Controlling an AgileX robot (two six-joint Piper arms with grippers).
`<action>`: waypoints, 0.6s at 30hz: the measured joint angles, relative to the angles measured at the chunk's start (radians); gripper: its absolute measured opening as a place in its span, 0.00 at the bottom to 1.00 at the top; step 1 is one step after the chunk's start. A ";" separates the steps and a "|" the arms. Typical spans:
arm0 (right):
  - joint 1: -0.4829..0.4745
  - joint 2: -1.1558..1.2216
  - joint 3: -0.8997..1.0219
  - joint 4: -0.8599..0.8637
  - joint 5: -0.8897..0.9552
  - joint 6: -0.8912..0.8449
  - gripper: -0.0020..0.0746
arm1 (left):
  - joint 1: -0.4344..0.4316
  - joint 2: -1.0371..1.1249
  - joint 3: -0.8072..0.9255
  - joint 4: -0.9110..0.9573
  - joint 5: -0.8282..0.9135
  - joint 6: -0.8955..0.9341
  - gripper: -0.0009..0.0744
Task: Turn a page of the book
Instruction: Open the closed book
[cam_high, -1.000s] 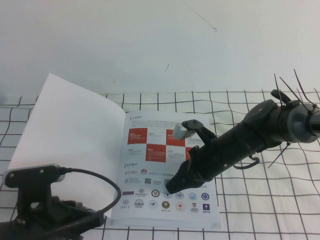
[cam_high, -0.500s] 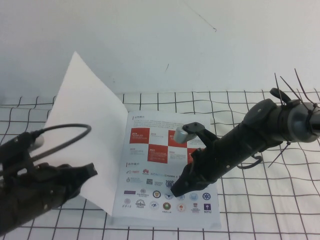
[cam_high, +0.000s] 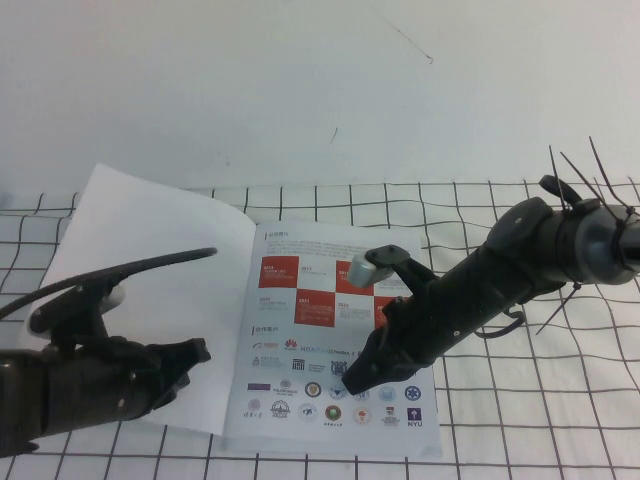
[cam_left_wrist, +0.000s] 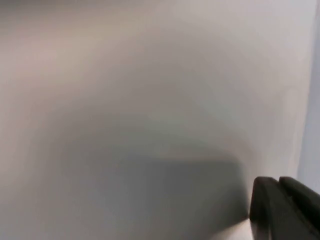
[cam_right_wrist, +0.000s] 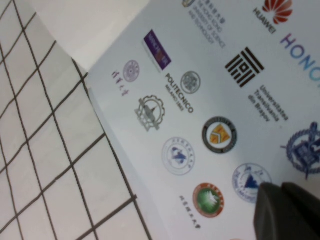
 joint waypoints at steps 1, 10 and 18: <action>0.000 0.000 0.000 0.000 0.002 0.000 0.02 | 0.000 0.026 -0.009 0.000 0.002 0.009 0.01; 0.000 -0.002 -0.002 -0.017 0.005 0.026 0.02 | 0.001 0.161 -0.044 0.000 0.007 0.055 0.01; 0.000 -0.002 -0.004 -0.024 0.005 0.041 0.02 | 0.001 0.184 -0.050 0.000 0.011 0.108 0.01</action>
